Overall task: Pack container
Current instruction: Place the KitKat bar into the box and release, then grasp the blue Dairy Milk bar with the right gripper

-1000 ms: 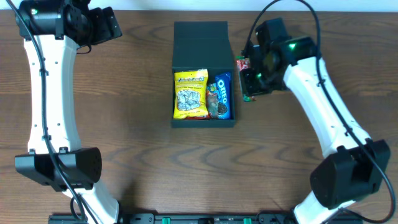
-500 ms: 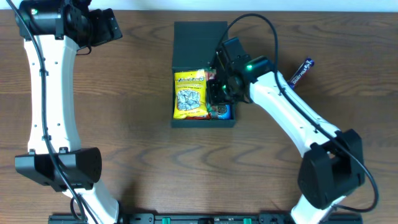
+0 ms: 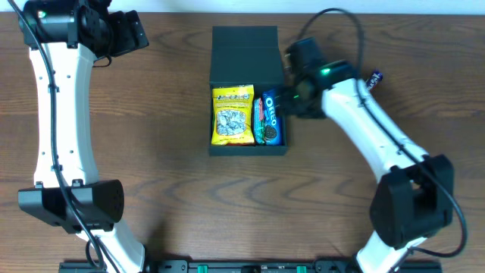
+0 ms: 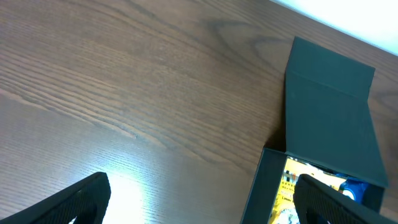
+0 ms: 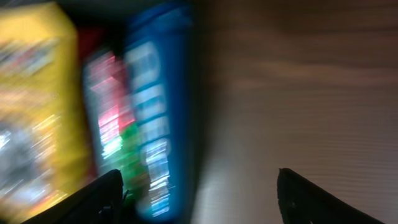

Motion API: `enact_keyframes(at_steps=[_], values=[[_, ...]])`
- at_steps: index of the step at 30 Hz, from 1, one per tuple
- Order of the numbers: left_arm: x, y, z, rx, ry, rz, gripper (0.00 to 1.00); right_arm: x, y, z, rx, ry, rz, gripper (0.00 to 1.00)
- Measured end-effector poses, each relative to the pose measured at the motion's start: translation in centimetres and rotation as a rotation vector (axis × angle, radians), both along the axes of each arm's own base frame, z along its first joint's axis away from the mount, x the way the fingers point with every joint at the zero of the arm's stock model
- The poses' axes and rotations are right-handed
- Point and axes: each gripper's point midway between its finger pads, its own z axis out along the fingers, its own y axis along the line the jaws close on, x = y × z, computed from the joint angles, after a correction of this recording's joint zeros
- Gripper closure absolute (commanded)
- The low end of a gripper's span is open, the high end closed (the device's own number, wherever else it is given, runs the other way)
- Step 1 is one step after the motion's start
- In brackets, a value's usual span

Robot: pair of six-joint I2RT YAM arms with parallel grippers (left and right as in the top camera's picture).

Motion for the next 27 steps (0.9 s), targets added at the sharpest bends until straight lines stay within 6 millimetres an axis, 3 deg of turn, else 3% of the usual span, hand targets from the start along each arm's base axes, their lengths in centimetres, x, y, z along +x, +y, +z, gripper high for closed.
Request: enact_keyframes(at_steps=[5, 9, 18, 27], values=[[0.0, 0.0, 0.0, 0.000, 0.000, 0.000, 0.05, 2.4, -9.6, 0.2, -0.069, -0.037, -0.290, 0.30], [0.0, 0.0, 0.0, 0.000, 0.000, 0.000, 0.05, 3.8, -14.8, -0.6, -0.079, -0.061, -0.449, 0.31], [0.0, 0.0, 0.0, 0.000, 0.001, 0.000, 0.05, 6.6, -15.2, -7.5, -0.043, -0.021, -0.482, 0.32], [0.0, 0.0, 0.0, 0.000, 0.001, 0.000, 0.05, 7.9, -16.5, -9.5, -0.027, -0.043, -0.528, 0.37]])
